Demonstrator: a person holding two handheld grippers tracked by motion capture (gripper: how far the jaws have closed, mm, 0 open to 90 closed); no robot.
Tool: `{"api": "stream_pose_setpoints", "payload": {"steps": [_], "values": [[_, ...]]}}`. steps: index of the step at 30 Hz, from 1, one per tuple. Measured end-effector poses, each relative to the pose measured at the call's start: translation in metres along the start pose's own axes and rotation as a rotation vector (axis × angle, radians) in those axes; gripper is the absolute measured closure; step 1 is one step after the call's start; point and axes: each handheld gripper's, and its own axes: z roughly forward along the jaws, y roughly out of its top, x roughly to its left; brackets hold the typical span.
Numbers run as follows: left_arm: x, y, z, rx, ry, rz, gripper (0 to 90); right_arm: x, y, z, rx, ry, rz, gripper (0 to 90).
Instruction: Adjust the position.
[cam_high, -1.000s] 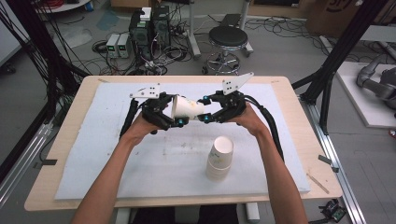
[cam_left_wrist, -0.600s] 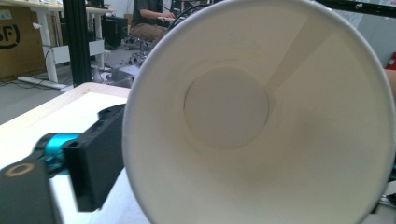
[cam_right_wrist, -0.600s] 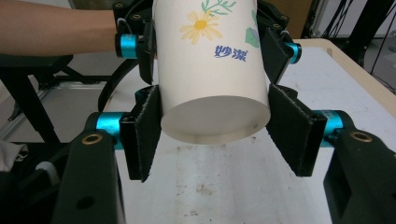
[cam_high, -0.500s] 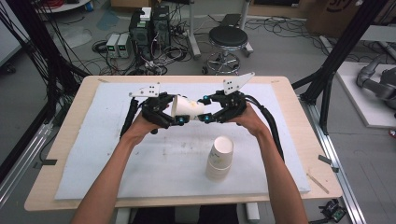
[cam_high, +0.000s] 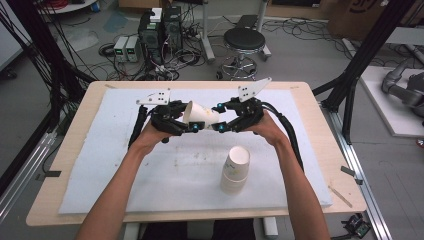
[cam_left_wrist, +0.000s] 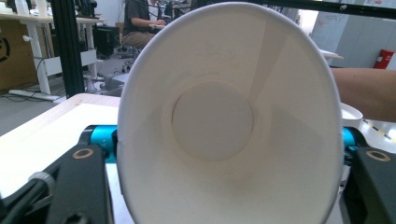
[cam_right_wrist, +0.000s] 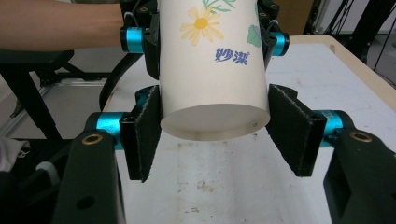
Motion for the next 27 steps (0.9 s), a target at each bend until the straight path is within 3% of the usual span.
{"api": "stream_pose_setpoints", "payload": {"steps": [9, 10, 11, 12, 14, 22, 27], "values": [[-0.0004, 0.0002, -0.0001, 0.008, 0.002, 0.004, 33.8, 0.0002, 0.0005, 0.001, 0.01, 0.002, -0.003, 37.4], [-0.0004, 0.0001, 0.0, 0.014, 0.009, 0.004, 33.8, 0.0015, 0.0015, 0.0029, 0.026, -0.01, -0.003, 27.5], [-0.0002, -0.0001, 0.0, 0.016, 0.01, 0.0, 33.8, 0.0015, 0.0015, 0.0029, 0.026, -0.01, -0.003, 27.5], [0.0002, -0.0005, 0.0001, 0.018, 0.009, -0.002, 33.7, 0.003, 0.0032, 0.0049, 0.05, -0.045, -0.001, 20.1], [0.0001, -0.0004, 0.0001, 0.02, 0.01, -0.002, 33.7, 0.0033, 0.0043, 0.0055, 0.051, -0.064, 0.008, 15.0], [-0.0009, 0.0008, -0.0022, 0.033, 0.024, 0.002, 33.7, 0.0023, 0.0049, 0.0006, 0.031, -0.076, 0.045, 15.0], [-0.003, 0.0045, -0.0069, 0.096, 0.059, 0.028, 33.7, 0.0037, 0.0056, -0.0033, 0.052, -0.111, 0.052, 15.1]]}}
